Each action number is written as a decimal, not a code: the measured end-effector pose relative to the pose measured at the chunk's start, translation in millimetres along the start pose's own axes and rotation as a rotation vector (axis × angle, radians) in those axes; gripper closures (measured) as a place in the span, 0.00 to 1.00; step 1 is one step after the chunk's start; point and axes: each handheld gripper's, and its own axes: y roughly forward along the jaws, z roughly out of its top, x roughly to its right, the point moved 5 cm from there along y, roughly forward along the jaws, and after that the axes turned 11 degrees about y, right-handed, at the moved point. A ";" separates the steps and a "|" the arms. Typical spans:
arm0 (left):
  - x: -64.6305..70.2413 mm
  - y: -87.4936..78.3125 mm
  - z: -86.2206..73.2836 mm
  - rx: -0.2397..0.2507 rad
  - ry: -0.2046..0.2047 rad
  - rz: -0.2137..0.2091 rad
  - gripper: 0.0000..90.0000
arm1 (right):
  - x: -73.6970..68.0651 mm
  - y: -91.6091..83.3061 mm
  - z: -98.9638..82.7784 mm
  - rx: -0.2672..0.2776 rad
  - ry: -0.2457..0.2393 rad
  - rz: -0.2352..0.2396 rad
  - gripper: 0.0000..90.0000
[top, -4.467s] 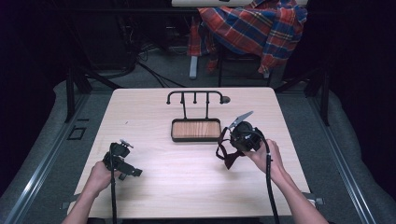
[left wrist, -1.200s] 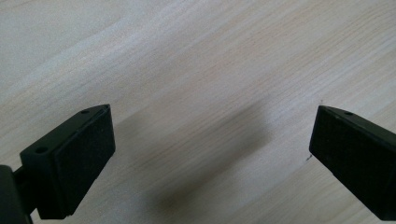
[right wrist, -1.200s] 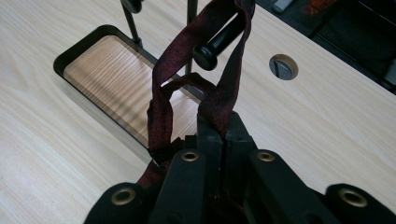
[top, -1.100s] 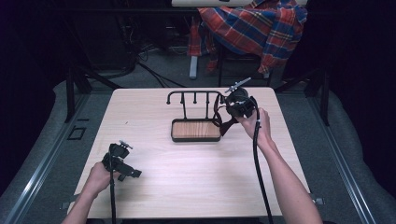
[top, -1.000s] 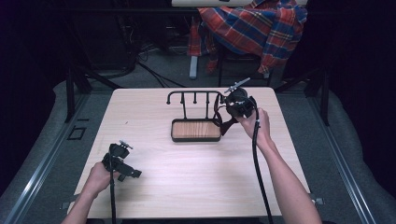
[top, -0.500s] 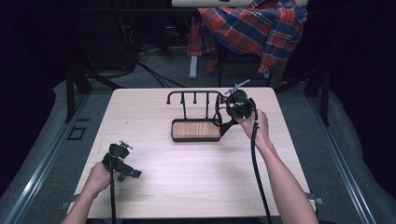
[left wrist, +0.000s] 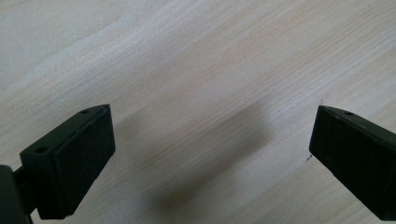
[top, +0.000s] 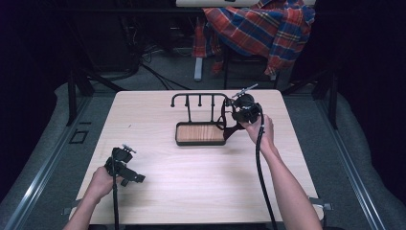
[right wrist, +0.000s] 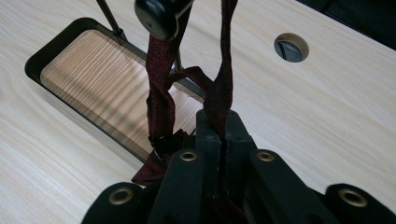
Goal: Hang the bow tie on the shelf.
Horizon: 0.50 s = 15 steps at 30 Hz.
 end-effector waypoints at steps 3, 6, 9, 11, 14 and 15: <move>0.4 0.1 0.4 -0.001 0.002 -0.002 0.00 | -0.3 2.8 -2.2 -0.012 0.000 0.005 0.97; 0.8 0.2 0.5 -0.001 0.000 -0.003 0.00 | -0.7 5.1 -3.4 -0.014 0.007 0.010 0.97; 0.0 0.0 0.2 -0.002 0.004 -0.001 0.00 | -1.5 7.4 -4.5 -0.026 0.009 0.020 0.97; 0.1 0.0 0.4 -0.001 0.006 -0.001 0.00 | -2.0 9.2 -5.1 -0.027 0.013 0.019 0.97; 0.6 0.0 0.5 -0.001 0.002 -0.002 0.00 | -1.8 12.2 -6.8 -0.032 0.022 0.022 0.97; 0.6 0.0 0.4 -0.001 0.002 -0.003 0.00 | -1.8 13.2 -7.5 -0.033 0.023 0.026 0.97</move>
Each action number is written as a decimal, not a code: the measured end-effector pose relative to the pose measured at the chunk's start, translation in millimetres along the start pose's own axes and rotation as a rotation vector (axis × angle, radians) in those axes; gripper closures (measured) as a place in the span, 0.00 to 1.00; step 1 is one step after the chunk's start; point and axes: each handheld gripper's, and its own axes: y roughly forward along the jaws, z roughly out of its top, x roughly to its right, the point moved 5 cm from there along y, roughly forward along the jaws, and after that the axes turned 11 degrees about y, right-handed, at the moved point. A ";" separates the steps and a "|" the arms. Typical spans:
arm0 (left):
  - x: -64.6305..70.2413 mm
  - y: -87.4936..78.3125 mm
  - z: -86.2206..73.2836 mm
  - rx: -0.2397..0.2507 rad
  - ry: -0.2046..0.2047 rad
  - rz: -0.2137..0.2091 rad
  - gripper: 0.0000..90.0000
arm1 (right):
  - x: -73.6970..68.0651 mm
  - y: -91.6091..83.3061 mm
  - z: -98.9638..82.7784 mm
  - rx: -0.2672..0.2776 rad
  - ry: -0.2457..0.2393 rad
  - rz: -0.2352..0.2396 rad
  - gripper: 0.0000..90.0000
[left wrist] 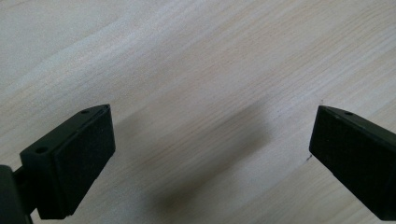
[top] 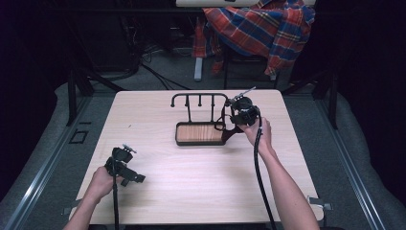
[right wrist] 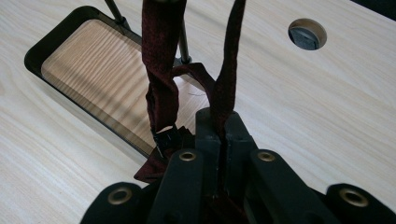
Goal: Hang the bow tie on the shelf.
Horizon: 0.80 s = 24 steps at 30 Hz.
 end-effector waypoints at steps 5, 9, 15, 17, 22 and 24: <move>0.0 0.2 0.0 0.000 -0.001 -0.001 0.00 | 0.8 2.6 -2.5 -0.003 0.004 0.009 0.96; 0.2 0.2 0.1 -0.001 -0.001 -0.001 0.00 | -0.6 2.4 -2.3 0.004 0.005 0.017 0.93; 0.1 0.0 0.1 0.000 0.000 0.000 0.00 | -0.9 1.2 -2.5 0.002 0.004 0.026 0.87; 0.2 0.0 0.1 0.000 -0.001 -0.001 0.00 | -1.3 -1.0 -2.7 0.006 0.009 0.037 0.80; 0.3 0.0 0.1 0.000 -0.001 -0.001 0.00 | -2.5 -6.3 -2.8 0.019 -0.001 0.062 0.70; 0.5 0.0 0.3 0.001 -0.001 -0.001 0.00 | -3.6 -9.6 -3.5 0.019 -0.003 0.078 0.67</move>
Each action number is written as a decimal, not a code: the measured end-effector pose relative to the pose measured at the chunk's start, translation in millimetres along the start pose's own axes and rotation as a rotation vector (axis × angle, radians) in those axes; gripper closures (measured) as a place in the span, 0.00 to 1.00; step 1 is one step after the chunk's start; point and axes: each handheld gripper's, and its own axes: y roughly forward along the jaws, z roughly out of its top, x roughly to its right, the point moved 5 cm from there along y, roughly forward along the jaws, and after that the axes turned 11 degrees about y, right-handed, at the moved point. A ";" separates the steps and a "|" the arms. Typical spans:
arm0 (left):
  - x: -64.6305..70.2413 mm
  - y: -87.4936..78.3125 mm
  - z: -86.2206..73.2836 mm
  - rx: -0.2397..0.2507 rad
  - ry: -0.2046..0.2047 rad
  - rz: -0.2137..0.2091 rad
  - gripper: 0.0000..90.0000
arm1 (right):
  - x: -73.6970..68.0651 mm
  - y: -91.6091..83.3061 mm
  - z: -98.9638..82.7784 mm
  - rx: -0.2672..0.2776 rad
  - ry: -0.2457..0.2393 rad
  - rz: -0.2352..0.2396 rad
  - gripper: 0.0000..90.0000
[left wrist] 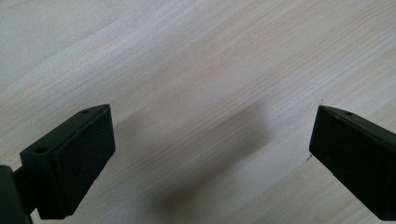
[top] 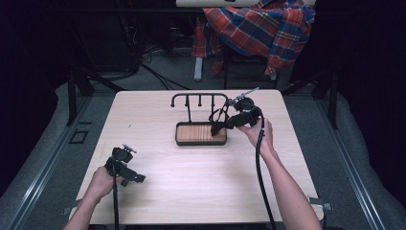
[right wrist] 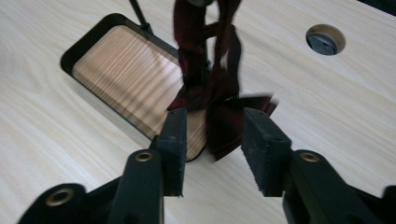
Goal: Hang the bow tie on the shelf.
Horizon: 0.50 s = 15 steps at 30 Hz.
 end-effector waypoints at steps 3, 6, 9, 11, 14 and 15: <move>-0.1 -0.1 -0.1 0.000 -0.001 0.001 0.00 | -0.9 -6.1 -0.6 -0.008 -0.021 0.010 0.60; 0.0 -0.3 0.1 0.001 0.000 0.001 0.00 | -3.8 -12.8 -0.6 0.001 -0.039 0.010 0.53; -0.1 -0.8 0.1 0.000 0.003 0.000 0.00 | -6.5 -20.6 -1.1 -0.002 -0.052 0.004 0.43; -0.3 -0.7 0.0 0.001 0.002 0.002 0.00 | -7.5 -24.7 -1.7 0.000 -0.061 -0.004 0.37; 0.2 -0.6 0.3 0.000 0.000 0.000 0.00 | -9.4 -33.8 -4.8 -0.011 -0.084 -0.017 0.29; 0.3 -0.5 0.5 0.003 0.001 0.001 0.00 | -9.9 -36.1 -5.8 -0.013 -0.089 -0.024 0.28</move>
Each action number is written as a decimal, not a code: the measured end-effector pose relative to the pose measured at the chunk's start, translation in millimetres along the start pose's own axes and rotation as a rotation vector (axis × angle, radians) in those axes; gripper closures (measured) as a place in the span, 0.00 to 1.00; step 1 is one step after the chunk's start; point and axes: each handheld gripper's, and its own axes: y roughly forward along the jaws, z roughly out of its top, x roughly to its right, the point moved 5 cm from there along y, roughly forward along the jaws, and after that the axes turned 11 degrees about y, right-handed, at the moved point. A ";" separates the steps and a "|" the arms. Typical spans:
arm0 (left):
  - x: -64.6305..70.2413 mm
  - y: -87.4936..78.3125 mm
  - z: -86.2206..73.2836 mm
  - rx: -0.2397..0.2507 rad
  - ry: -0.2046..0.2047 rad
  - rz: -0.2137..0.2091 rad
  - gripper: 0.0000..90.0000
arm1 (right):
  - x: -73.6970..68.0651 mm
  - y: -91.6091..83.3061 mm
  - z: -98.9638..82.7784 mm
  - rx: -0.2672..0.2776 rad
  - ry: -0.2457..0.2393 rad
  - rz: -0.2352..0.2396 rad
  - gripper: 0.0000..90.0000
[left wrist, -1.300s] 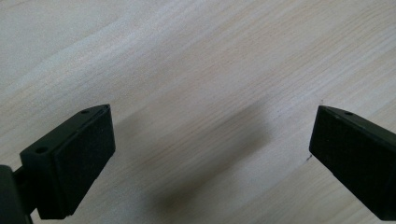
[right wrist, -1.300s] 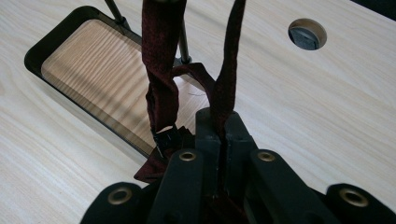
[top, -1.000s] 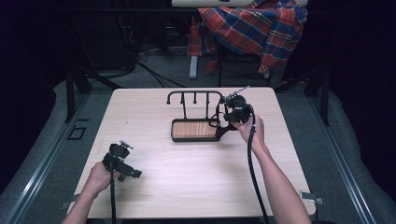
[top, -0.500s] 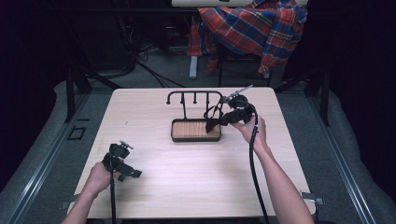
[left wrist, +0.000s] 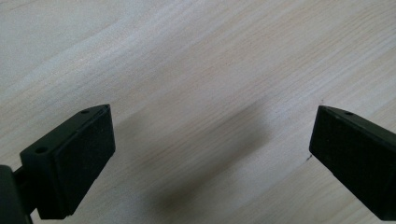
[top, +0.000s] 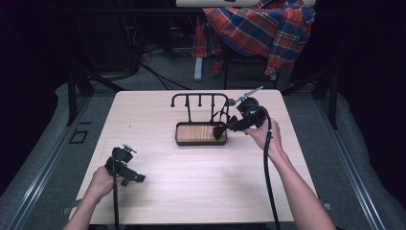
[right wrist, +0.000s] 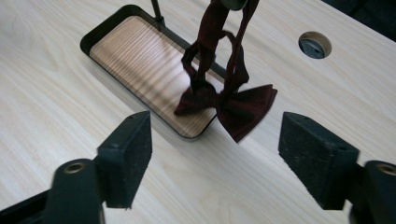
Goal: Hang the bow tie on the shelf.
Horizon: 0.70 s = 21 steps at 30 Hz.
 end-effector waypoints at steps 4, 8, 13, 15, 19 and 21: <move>-0.4 -0.4 -0.2 -0.003 0.004 0.000 0.00 | -2.7 -11.8 -5.8 0.016 -0.010 0.011 0.21; 0.4 -0.2 0.1 -0.002 0.000 -0.001 0.00 | -5.5 -23.3 -13.6 0.015 -0.022 0.023 0.17; 0.0 -0.2 -0.1 -0.003 0.000 0.000 0.00 | -9.3 -35.4 -26.7 0.012 -0.047 0.038 0.15; 0.4 -0.3 0.1 -0.003 -0.001 0.001 0.00 | -11.2 -40.2 -32.0 0.009 -0.050 0.043 0.14; 0.4 -0.1 0.0 -0.003 -0.001 0.000 0.00 | -12.7 -44.3 -41.6 -0.001 -0.065 0.046 0.14; 0.2 -0.1 -0.1 -0.003 -0.001 0.000 0.00 | -13.0 -44.6 -47.8 -0.010 -0.067 0.048 0.14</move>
